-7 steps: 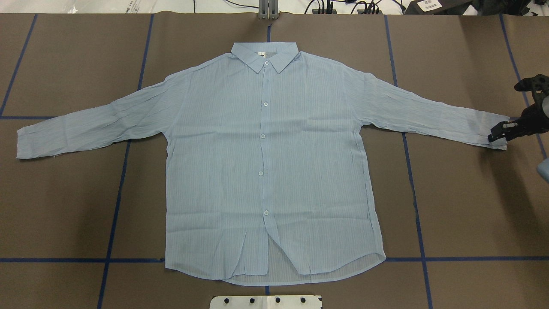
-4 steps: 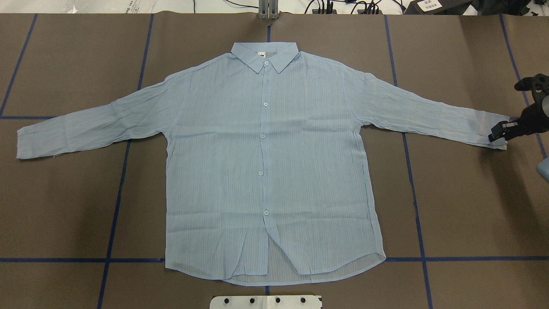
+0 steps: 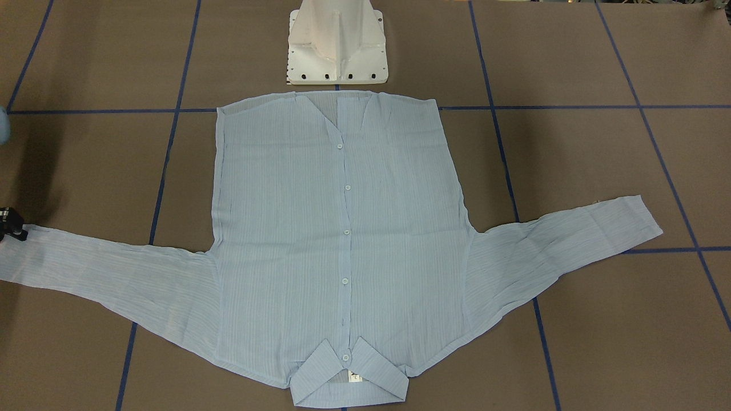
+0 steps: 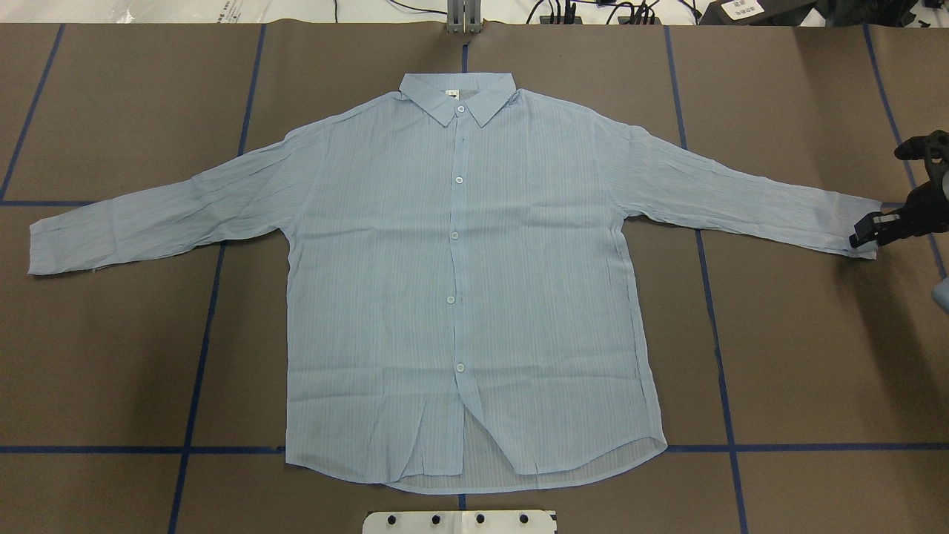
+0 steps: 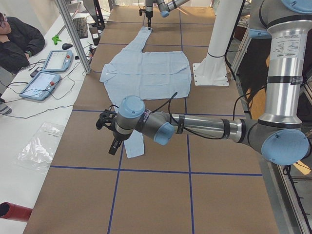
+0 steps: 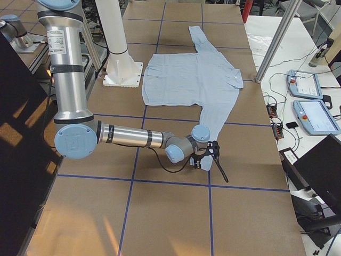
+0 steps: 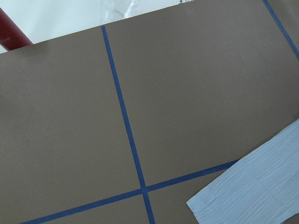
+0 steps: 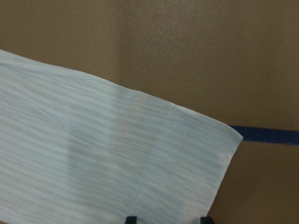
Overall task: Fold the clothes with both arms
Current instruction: 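Lower the right gripper onto the cuff of the sleeve nearest it and grasp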
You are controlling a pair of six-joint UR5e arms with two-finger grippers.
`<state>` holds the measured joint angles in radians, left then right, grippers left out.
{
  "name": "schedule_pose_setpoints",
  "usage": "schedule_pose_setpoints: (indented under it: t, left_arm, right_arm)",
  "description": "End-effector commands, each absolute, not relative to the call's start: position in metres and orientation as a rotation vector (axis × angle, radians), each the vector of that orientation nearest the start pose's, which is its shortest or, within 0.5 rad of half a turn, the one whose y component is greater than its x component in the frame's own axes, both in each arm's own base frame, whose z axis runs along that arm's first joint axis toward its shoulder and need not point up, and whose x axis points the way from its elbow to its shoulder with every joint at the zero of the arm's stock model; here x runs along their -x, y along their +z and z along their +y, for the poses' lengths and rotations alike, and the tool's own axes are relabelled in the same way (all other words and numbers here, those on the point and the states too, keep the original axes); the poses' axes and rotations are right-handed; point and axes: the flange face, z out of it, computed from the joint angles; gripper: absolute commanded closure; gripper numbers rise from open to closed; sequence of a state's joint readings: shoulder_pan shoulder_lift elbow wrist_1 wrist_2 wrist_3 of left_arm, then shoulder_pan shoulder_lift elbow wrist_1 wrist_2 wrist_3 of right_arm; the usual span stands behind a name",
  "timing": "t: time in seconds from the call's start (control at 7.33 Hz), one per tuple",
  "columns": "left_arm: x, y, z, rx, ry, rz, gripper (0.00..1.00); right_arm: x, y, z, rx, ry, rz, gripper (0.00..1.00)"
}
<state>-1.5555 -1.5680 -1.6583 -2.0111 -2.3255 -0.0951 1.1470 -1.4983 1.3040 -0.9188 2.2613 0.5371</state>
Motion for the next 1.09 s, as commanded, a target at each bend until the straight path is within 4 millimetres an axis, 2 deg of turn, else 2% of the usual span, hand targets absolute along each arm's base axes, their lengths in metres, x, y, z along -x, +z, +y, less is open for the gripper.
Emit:
schedule_pose_setpoints:
  t: [0.0,0.41,0.82,0.95]
  left_arm:
    - [0.057,0.567,-0.513,-0.457,0.123,0.763,0.00]
    - [0.057,0.567,-0.513,-0.459,0.124,0.763,0.00]
    - [0.057,0.567,-0.513,-0.459,0.124,0.763,0.00]
    - [0.057,0.567,-0.513,-0.459,0.124,0.763,0.00]
  right_arm:
    - [0.155,0.691,-0.517,-0.071,-0.046,-0.799,0.45]
    - [0.156,0.692,-0.516,-0.067,-0.045,-0.796,0.49]
    - [0.155,0.691,-0.517,-0.071,-0.046,-0.799,0.68]
    - [0.146,0.688,-0.521,-0.076,-0.031,-0.811,0.77]
